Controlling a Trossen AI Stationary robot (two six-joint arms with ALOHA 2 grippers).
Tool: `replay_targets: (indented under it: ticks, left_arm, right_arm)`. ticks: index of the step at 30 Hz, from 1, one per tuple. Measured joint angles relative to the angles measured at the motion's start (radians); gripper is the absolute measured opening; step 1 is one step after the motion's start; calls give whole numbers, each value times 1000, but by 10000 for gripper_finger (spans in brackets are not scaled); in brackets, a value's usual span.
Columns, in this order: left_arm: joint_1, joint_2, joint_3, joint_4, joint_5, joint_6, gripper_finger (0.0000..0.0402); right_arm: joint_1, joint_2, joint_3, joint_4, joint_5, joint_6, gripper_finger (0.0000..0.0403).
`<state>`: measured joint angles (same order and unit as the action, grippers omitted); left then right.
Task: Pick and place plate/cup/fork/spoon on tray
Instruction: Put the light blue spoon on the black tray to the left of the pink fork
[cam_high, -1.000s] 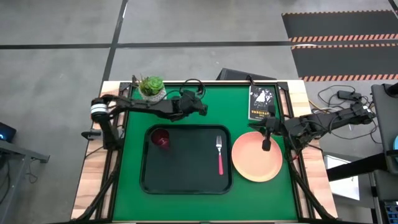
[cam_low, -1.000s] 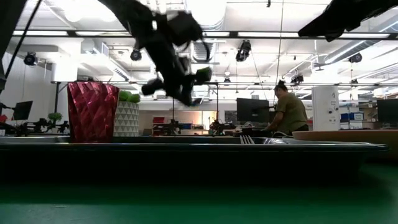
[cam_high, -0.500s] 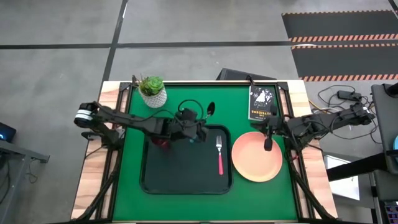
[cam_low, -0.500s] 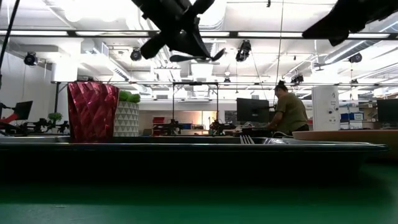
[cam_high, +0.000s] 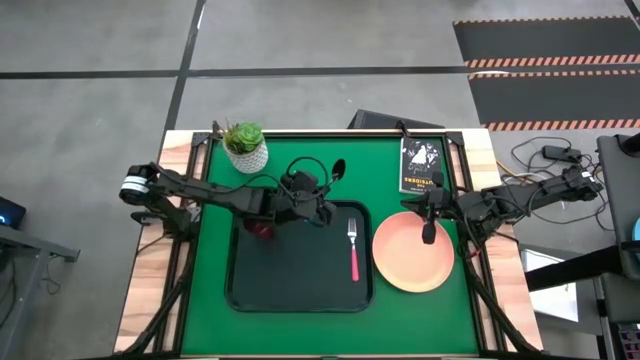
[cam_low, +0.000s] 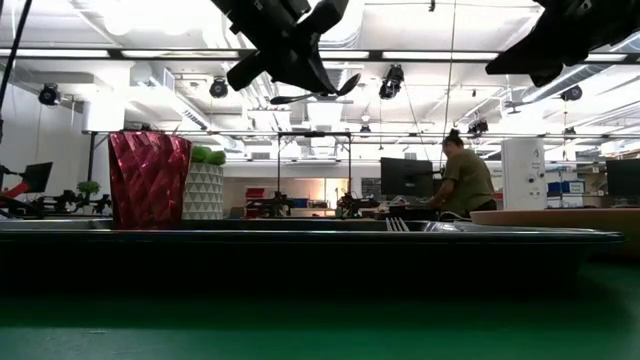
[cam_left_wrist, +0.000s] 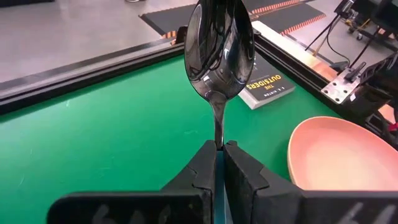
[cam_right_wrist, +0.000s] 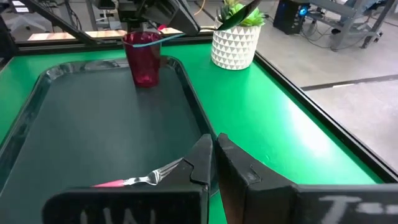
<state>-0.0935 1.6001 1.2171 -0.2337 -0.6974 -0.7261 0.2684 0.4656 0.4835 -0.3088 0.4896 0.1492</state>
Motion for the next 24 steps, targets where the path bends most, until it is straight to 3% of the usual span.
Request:
replay_targets:
  ticks: [24]
  left_arm:
    - [2, 0, -6, 17, 0, 0, 1]
  right_arm:
    - [0, 0, -7, -1, 0, -35, 9]
